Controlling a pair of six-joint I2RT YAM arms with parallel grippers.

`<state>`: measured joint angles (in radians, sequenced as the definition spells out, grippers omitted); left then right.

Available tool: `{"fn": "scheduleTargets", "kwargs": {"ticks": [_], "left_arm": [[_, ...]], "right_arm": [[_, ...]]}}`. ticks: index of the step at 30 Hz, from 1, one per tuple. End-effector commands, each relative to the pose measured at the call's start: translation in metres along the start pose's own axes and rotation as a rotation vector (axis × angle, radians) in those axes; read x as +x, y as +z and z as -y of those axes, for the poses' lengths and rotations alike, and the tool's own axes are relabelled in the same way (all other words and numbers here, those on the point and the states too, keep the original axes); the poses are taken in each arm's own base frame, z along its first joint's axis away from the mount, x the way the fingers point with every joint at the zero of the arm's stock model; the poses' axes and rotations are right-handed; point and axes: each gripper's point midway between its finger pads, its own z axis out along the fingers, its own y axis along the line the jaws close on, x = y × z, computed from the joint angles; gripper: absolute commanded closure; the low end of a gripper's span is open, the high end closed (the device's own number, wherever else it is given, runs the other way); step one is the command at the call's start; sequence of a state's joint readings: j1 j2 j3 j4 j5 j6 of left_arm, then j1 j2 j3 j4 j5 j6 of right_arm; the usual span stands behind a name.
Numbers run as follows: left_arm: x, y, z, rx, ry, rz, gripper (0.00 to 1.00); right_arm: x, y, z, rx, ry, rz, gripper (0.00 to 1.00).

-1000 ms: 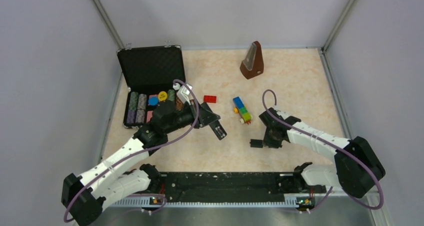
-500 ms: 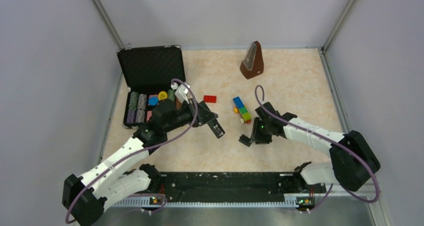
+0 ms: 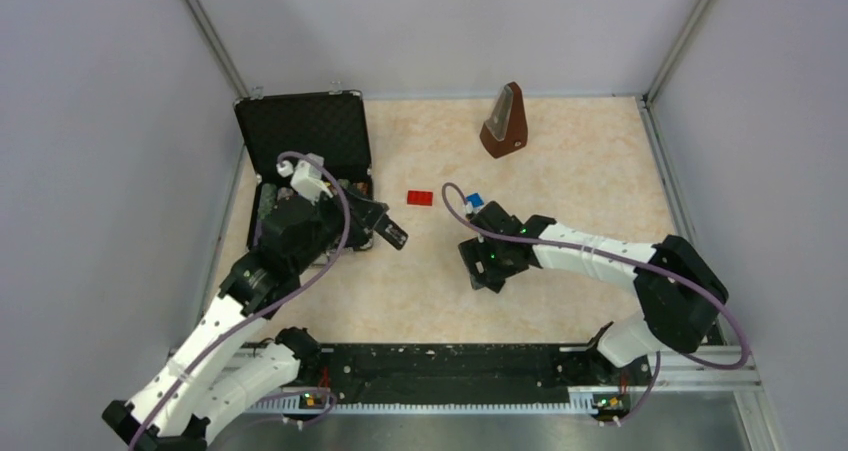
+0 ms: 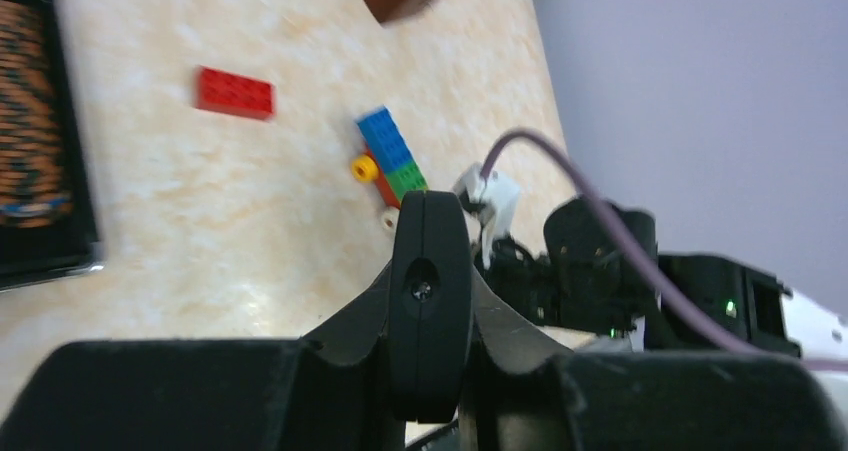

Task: Load the batteries into the remote control

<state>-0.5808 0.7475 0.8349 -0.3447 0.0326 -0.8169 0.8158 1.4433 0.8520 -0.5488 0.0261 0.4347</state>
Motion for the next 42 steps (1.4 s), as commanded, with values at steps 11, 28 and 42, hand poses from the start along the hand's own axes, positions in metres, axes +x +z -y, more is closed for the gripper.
{"fn": "scheduleTargets", "kwargs": {"ticks": [11, 28, 42], "left_arm": [[-0.064, -0.066, -0.043, -0.273, -0.033, 0.353, 1.0], [-0.05, -0.055, -0.042, -0.244, -0.051, 0.292, 1.0], [0.044, 0.014, -0.017, 0.082, -0.014, -0.093, 1.0]], "right_arm": [[0.012, 0.009, 0.012, 0.066, -0.312, -0.19, 0.25], [0.019, 0.022, 0.01, 0.07, -0.26, -0.237, 0.74], [-0.045, -0.113, -0.058, -0.328, -0.309, 0.274, 0.74]]}}
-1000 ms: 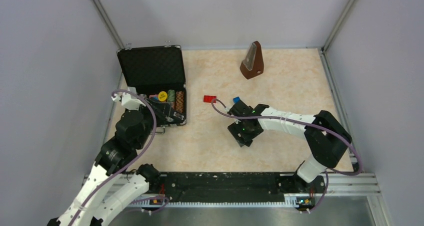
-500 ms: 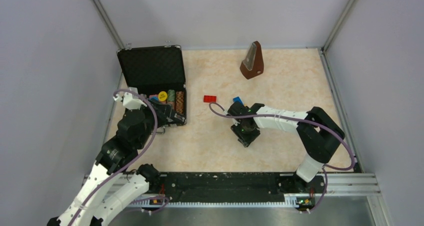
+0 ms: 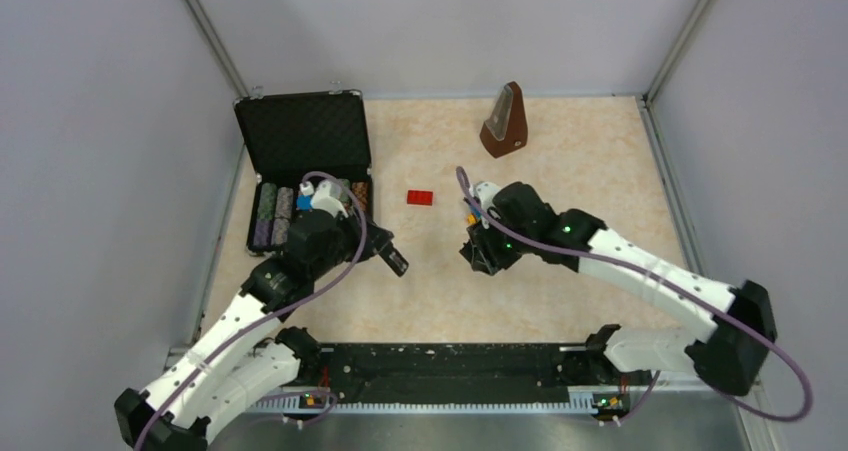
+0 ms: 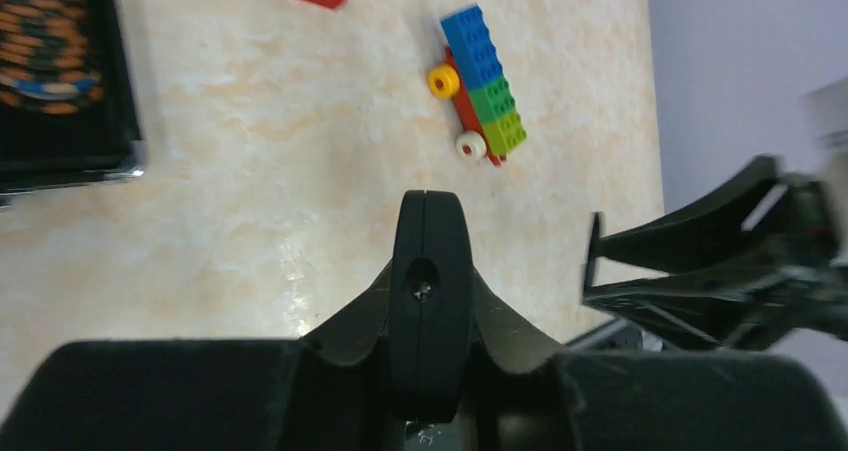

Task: Load the batteries into the remote control

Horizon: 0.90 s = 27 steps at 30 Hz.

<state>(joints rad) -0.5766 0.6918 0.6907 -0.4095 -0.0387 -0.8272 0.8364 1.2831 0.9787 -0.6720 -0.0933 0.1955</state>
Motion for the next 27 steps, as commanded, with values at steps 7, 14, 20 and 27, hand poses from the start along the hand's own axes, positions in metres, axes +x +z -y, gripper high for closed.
{"fn": "scheduleTargets", "kwargs": {"ticks": [7, 14, 20, 27], "left_arm": [[0.013, 0.025, 0.088, 0.537, 0.119, -0.054, 1.0], [0.017, 0.036, 0.101, 0.604, 0.222, -0.022, 1.0], [0.014, 0.035, 0.097, 0.59, 0.251, 0.031, 1.0], [0.016, 0.034, 0.097, 0.583, 0.257, 0.025, 1.0]], "right_arm": [[-0.048, -0.076, -0.05, -0.198, -0.063, 0.287, 0.74], [-0.048, -0.07, -0.063, -0.188, -0.04, 0.268, 0.74], [-0.058, -0.065, -0.071, -0.179, 0.006, 0.266, 0.74], [-0.069, -0.053, -0.086, -0.144, -0.023, 0.286, 0.74]]}}
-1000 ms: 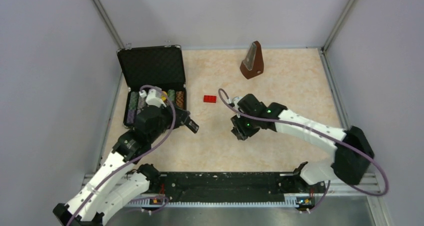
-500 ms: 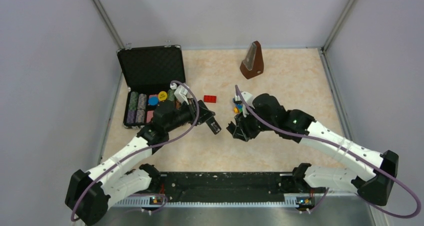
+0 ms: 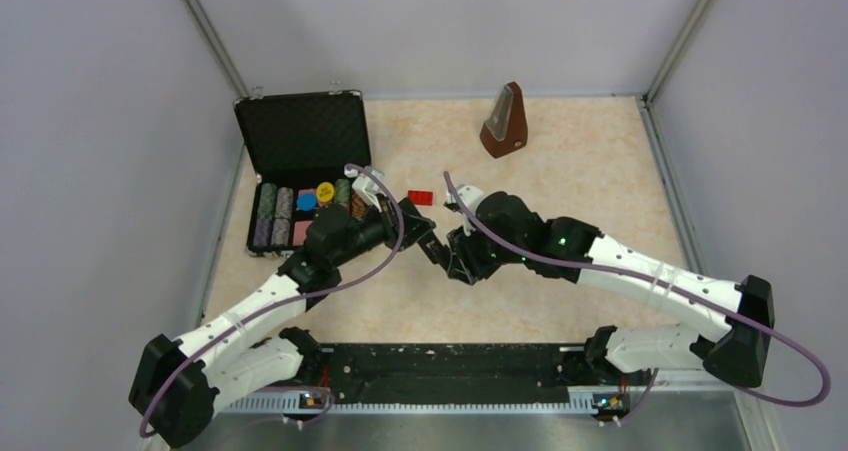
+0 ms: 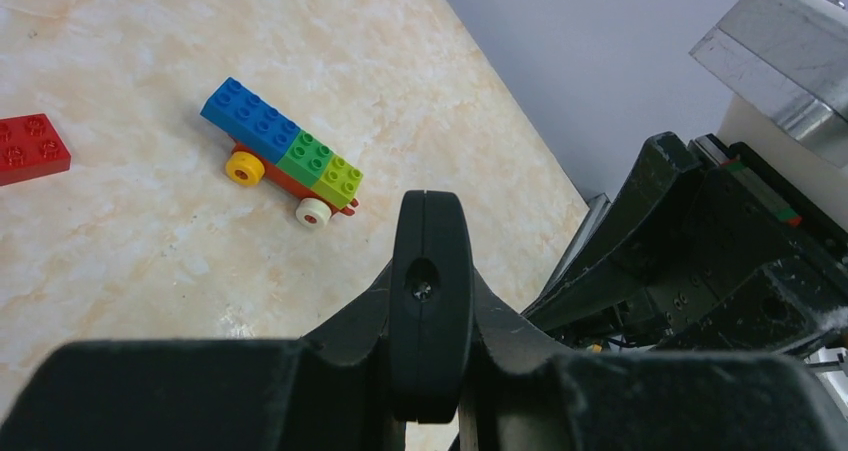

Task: Load the batteries into the remote control

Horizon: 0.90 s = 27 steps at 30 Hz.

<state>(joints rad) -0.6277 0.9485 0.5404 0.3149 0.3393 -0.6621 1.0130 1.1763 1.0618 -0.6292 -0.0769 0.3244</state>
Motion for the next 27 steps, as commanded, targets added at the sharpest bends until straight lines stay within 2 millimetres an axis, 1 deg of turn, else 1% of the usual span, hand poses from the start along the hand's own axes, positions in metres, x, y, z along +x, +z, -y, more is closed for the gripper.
{"fn": "scheduleTargets", "kwargs": {"ticks": [1, 4, 10, 13, 21, 27], "left_arm": [[-0.019, -0.002, 0.015, 0.042, 0.053, 0.069, 1.0], [-0.019, -0.002, 0.014, 0.023, 0.041, 0.056, 1.0], [-0.017, -0.002, 0.014, 0.012, 0.027, 0.035, 1.0], [-0.017, -0.002, 0.013, 0.001, 0.01, 0.029, 1.0], [-0.019, -0.003, 0.01, -0.028, -0.006, 0.034, 1.0], [-0.02, -0.003, 0.009, -0.041, -0.016, 0.032, 1.0]], "right_arm": [[-0.037, 0.001, -0.011, 0.036, -0.005, 0.113, 0.74], [-0.044, 0.003, -0.012, 0.056, 0.003, 0.143, 0.74], [-0.046, 0.012, -0.009, 0.102, 0.014, 0.136, 0.75], [-0.046, 0.015, -0.012, 0.101, 0.01, 0.129, 0.74], [-0.037, 0.024, -0.015, 0.096, 0.014, 0.083, 0.74], [-0.036, 0.024, -0.017, 0.099, 0.017, 0.081, 0.74]]}}
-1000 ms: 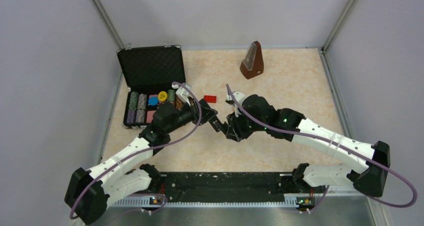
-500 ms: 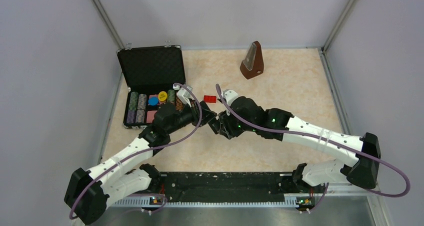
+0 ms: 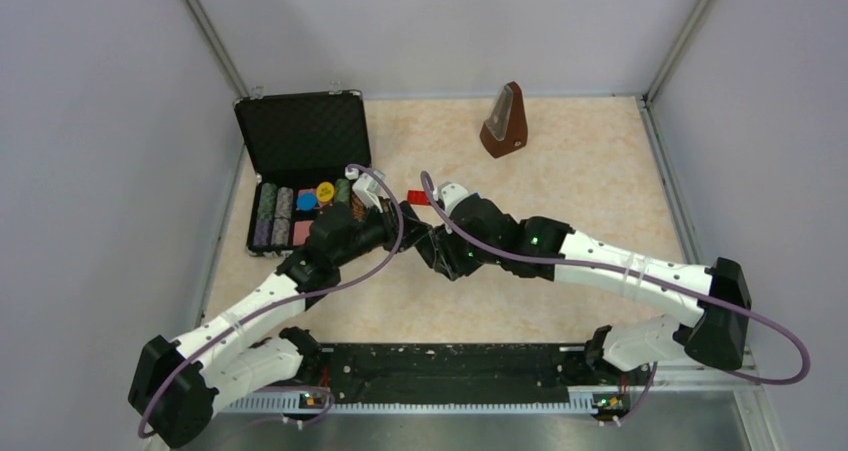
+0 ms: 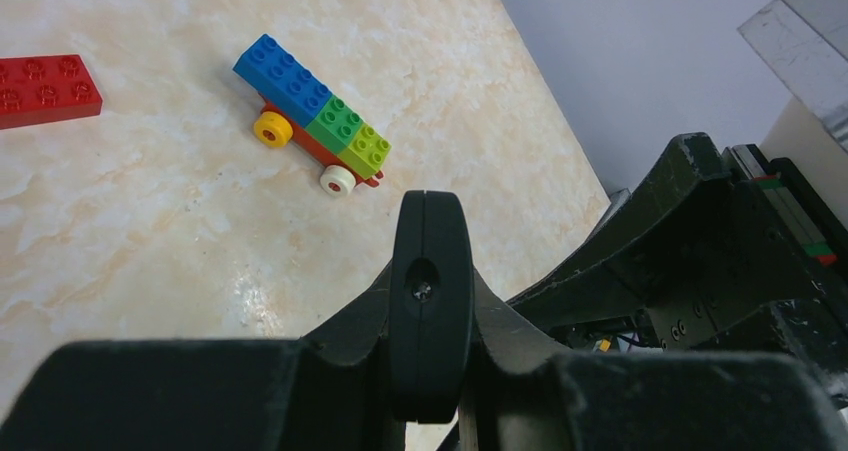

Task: Load the batteries into the remote control

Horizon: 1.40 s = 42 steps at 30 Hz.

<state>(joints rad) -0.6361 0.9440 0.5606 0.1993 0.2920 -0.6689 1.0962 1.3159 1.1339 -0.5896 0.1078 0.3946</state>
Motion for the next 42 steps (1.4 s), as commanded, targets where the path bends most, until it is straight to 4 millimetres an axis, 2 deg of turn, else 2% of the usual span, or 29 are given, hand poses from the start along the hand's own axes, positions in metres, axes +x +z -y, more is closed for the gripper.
{"fn": "scheduleTargets", "kwargs": {"ticks": [1, 10, 23, 37, 42], "left_arm": [[-0.03, -0.004, 0.022, 0.043, 0.017, 0.078, 1.0], [-0.033, -0.005, 0.024, 0.039, 0.014, 0.089, 1.0], [-0.033, -0.006, 0.031, 0.073, 0.03, 0.079, 1.0], [-0.036, -0.009, 0.027, 0.048, 0.054, 0.103, 1.0], [-0.035, -0.009, 0.027, 0.054, 0.07, 0.097, 1.0]], "right_arm": [[-0.021, -0.007, -0.015, -0.029, 0.008, 0.058, 0.74], [-0.018, -0.003, -0.012, -0.009, 0.012, 0.044, 0.74], [-0.031, -0.004, -0.014, 0.009, 0.014, 0.066, 0.74], [-0.012, 0.0, -0.016, -0.002, 0.025, -0.028, 0.74], [-0.013, 0.0, -0.016, -0.002, 0.026, -0.023, 0.73]]}}
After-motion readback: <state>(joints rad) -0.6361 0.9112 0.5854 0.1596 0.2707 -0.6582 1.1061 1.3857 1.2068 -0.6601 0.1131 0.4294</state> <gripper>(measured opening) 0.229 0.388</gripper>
